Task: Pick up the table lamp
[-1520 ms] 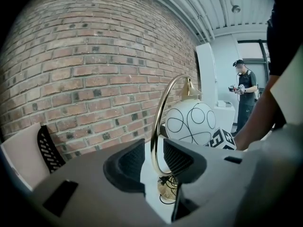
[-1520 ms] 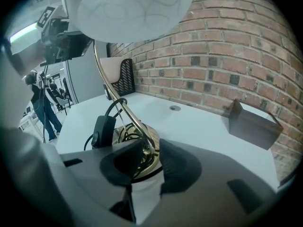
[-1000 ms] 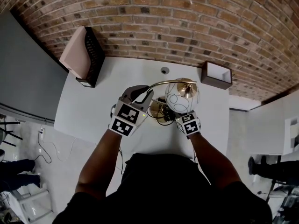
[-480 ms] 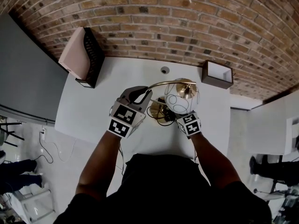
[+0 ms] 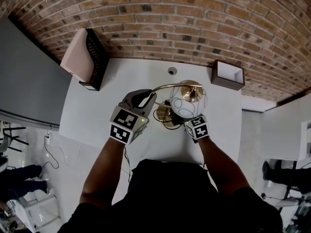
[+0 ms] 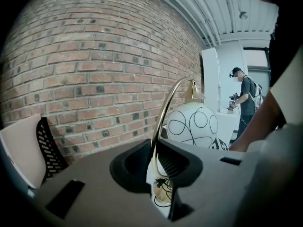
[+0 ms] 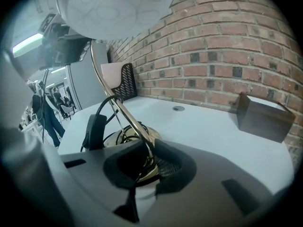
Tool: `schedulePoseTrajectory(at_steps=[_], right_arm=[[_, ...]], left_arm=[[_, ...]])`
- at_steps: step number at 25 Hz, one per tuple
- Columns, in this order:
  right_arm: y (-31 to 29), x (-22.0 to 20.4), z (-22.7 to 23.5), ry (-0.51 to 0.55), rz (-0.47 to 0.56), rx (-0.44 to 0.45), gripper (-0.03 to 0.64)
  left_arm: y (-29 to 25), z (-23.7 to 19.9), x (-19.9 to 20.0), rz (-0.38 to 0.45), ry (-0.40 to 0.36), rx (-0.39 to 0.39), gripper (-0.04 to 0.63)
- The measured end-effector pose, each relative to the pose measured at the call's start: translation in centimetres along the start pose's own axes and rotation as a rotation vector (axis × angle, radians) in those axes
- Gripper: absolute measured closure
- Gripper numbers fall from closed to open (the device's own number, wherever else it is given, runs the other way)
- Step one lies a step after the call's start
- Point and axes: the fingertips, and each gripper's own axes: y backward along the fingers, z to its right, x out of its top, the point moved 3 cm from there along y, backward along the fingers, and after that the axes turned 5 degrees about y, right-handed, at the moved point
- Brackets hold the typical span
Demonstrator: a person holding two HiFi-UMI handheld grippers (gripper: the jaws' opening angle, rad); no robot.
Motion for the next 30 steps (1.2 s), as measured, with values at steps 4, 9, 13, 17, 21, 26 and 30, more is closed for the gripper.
schedulePoseTrajectory(at_steps=[4,9,13,17,21,26,30], right_arm=[[-0.1,-0.1,0.0,-0.024,0.024,0.044,0.565],[-0.1,-0.1,0.0,-0.033,0.034,0.064,0.566],[-0.1,0.0,0.0,-0.039,0.022,0.079,0.565],[0.0,0.0,-0.2,-0.025,-0.008,0.087,0.566],[0.7,0.2,-0.4,-0.029,-0.004,0.083,0.568],[2.7,1.9,-0.8,-0.047,0.052,0.074,0.568],[4.6,3.3,-1.3,-0.032,0.074,0.062,0.568]], left_arm=[[0.0,0.0,-0.1,0.008,0.005,0.006,0.549],[0.1,0.0,0.0,0.026,0.01,0.017,0.549],[0.2,0.0,-0.1,0.035,0.012,0.02,0.549],[0.3,0.0,-0.1,0.032,0.022,0.016,0.548],[0.7,0.1,0.3,0.046,0.028,-0.003,0.549],[2.1,0.1,2.1,0.103,0.056,-0.01,0.549],[3.5,0.4,3.6,0.132,0.062,-0.018,0.549]])
